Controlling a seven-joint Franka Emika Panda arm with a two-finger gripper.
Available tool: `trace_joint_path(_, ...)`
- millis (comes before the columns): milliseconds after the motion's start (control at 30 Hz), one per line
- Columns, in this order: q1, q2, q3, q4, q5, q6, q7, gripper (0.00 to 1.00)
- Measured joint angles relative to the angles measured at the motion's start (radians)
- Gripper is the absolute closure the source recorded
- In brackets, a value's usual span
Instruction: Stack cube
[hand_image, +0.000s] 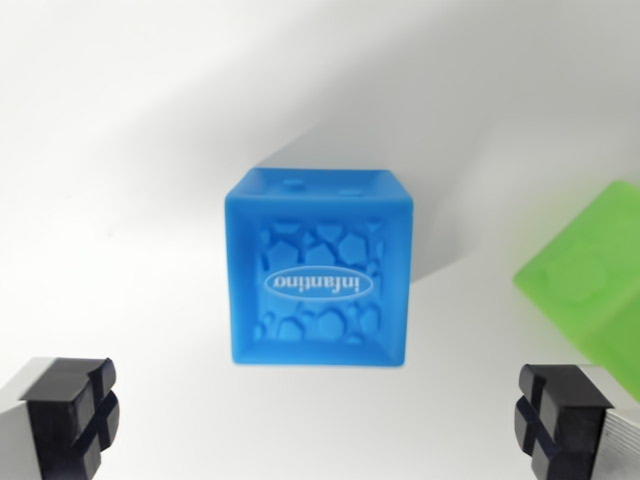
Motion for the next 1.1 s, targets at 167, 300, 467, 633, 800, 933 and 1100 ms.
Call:
trace_joint_path(167, -0.004, 0.07, 0.01, 0.008, 0.016, 0.055, -0.01, 0.0)
trace_joint_path(300, -0.012, 0.116, 0.02, 0.017, 0.027, 0.095, -0.018, 0.0)
trace_joint_path(467, -0.023, 0.165, 0.032, 0.029, 0.034, 0.133, -0.025, 0.0)
trace_joint_path(633, -0.032, 0.203, 0.042, 0.038, 0.036, 0.162, -0.026, 0.0)
trace_joint_path(800, -0.04, 0.229, 0.05, 0.046, 0.036, 0.182, -0.026, 0.0)
trace_joint_path(933, -0.043, 0.237, 0.052, 0.049, 0.036, 0.187, -0.026, 1.0)
trace_joint_path(1100, -0.043, 0.237, 0.053, 0.05, 0.036, 0.187, -0.026, 1.0)
